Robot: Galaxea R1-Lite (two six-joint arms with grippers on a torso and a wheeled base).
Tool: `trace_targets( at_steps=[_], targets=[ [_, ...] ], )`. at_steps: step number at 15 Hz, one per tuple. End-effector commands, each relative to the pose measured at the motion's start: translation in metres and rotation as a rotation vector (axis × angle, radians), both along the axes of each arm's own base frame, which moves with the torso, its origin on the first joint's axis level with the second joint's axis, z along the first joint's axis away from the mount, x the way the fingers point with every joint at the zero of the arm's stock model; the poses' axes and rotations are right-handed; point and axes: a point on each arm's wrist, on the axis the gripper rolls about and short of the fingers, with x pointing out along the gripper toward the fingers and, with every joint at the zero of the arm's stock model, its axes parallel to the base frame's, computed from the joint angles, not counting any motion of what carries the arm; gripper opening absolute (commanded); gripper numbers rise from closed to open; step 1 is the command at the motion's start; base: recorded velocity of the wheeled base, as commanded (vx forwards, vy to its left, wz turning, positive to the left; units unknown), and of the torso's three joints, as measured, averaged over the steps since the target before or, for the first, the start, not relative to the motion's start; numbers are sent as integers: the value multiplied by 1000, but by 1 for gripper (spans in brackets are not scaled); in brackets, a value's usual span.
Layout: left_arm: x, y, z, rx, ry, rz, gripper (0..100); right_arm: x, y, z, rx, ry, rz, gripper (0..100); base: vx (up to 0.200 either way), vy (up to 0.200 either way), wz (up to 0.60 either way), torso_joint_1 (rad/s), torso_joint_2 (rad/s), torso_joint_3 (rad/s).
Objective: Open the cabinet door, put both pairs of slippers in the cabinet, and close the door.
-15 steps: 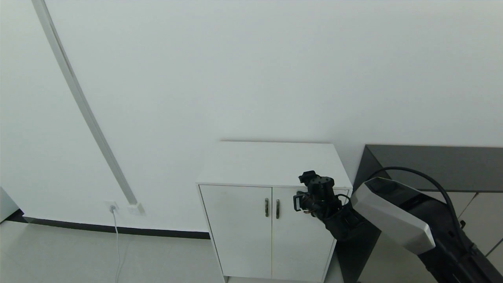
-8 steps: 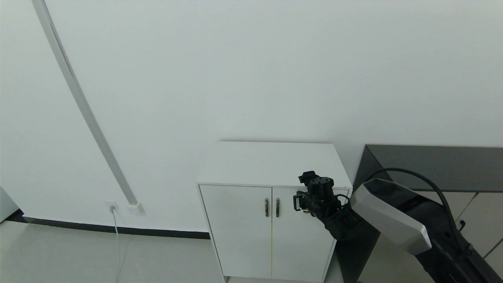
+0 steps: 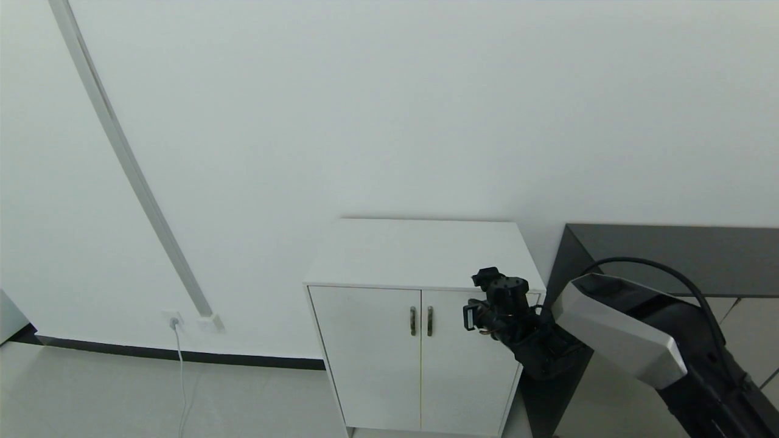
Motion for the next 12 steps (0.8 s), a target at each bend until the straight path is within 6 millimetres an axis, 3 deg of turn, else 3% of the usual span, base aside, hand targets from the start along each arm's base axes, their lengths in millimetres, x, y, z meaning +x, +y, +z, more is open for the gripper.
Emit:
trace_targets(
  at_steps=[1,4,10,12],
  targets=[
    [0,0,0,1,1,-1,0,-22,-12,40,24,-43,-1,0,0,0,0,0,0,0],
    [0,0,0,1,1,-1,0,-51,-44,77,33,-64,-39,0,0,0,0,0,0,0],
    [0,0,0,1,1,1,0,-101,-114,129,2,-87,-235,0,0,0,0,0,0,0],
    [0,0,0,1,1,1,0,-137,-148,147,-23,-92,-302,0,0,0,0,0,0,0]
  ],
)
